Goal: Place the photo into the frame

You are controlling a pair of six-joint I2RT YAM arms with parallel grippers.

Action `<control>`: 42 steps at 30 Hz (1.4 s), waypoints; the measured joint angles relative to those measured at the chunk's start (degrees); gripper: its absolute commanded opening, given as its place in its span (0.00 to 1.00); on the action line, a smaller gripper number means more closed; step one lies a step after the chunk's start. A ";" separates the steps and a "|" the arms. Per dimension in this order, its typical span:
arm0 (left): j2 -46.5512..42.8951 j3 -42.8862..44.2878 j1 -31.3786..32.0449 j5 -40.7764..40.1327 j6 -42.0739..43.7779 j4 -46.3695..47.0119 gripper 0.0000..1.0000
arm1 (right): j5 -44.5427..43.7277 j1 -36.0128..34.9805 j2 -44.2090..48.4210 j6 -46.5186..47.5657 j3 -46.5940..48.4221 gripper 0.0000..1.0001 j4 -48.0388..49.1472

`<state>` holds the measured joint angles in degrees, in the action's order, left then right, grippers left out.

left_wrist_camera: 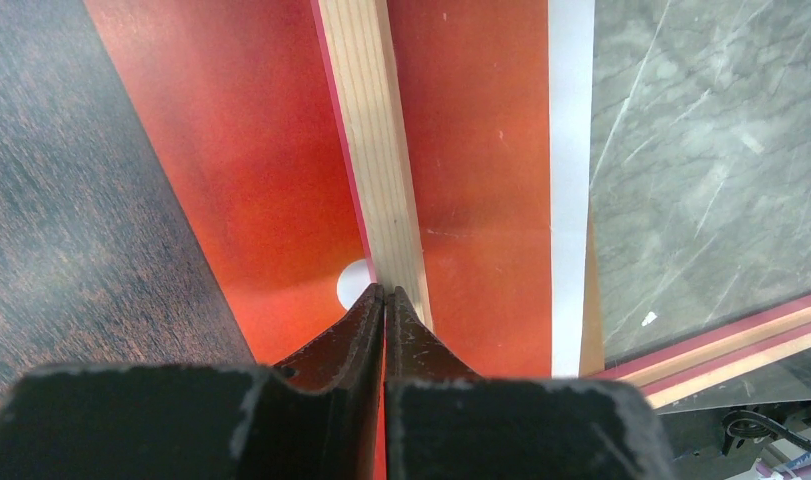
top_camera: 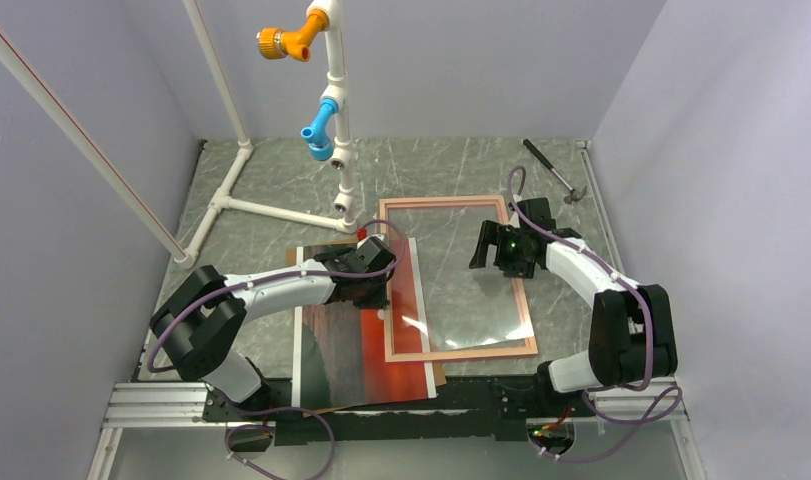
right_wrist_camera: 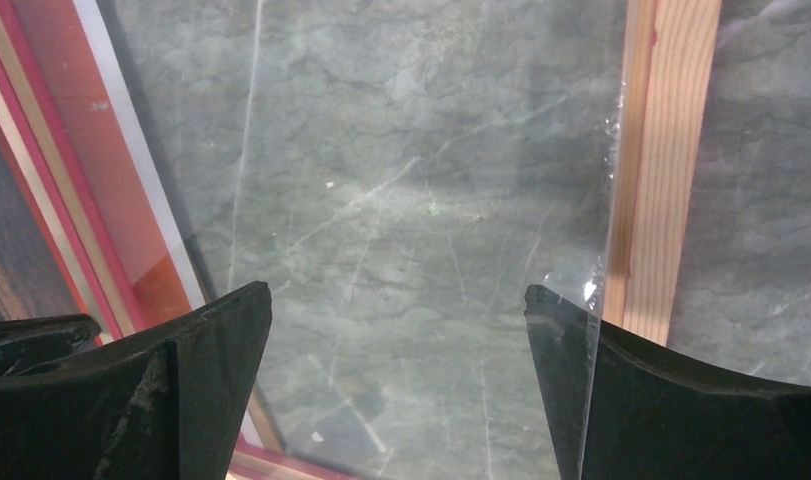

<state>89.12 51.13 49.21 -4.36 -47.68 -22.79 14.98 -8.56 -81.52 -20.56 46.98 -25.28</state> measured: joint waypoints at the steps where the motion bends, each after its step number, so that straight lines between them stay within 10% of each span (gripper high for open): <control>1: 0.00 0.00 0.02 0.00 0.02 0.00 0.08 | -0.26 -0.09 0.13 0.04 0.00 1.00 -0.17; 42: -0.42 -0.13 0.79 -1.73 -0.13 -0.04 0.21 | -11.54 -0.55 2.97 0.07 1.68 1.00 -5.35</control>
<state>88.71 51.00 50.00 -6.09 -47.81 -22.83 3.44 -9.10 -78.54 -20.49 48.66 -30.63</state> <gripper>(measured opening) 0.126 0.994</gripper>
